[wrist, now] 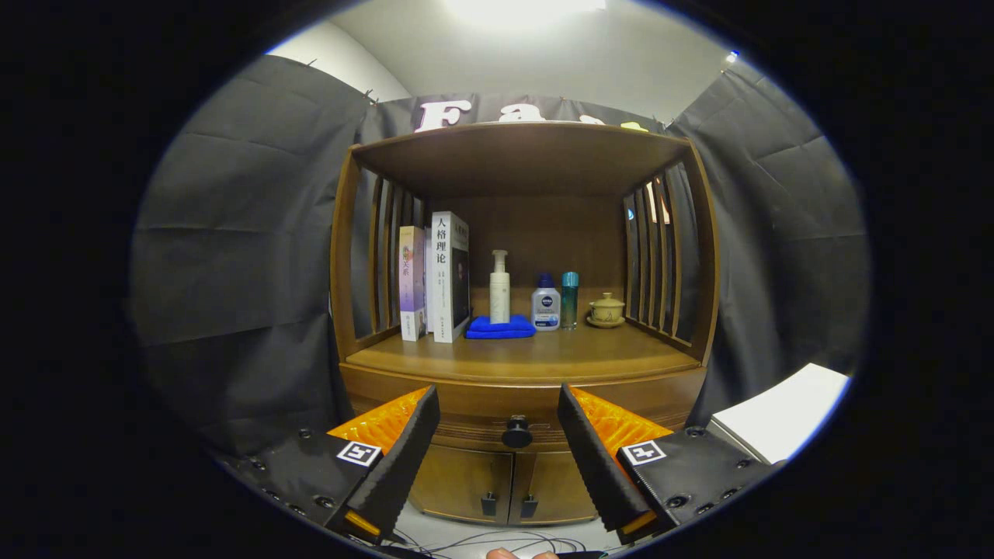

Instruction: Pull open the drawer, take out the items inside it, and place them on the countertop above the cabinet.

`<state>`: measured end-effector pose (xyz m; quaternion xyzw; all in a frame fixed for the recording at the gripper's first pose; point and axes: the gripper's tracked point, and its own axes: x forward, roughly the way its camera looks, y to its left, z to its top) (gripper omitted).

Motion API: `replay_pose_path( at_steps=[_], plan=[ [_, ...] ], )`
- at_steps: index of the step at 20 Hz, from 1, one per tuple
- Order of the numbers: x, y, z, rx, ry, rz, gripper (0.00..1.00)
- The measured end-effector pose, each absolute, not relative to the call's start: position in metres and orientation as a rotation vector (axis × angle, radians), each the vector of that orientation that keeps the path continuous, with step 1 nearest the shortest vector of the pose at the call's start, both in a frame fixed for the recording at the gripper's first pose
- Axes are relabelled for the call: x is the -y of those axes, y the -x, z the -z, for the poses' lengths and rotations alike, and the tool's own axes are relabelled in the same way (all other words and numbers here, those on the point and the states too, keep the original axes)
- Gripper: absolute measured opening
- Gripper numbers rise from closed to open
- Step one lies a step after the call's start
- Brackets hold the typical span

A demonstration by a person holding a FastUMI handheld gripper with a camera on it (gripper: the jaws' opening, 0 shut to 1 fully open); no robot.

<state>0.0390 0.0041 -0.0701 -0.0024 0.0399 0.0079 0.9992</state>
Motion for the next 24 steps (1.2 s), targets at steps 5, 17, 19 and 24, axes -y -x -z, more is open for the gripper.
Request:
replay_pose_path(
  at_steps=[5,17,19,24],
  plan=[
    [0.006,-0.063,0.089,-0.098,-0.015,-0.004,0.97],
    [0.022,-0.124,0.158,-0.230,-0.017,0.038,0.97],
    [0.017,-0.131,0.171,-0.251,-0.004,0.036,0.97],
    [0.019,-0.144,0.196,-0.289,-0.005,0.059,0.97]
  ],
)
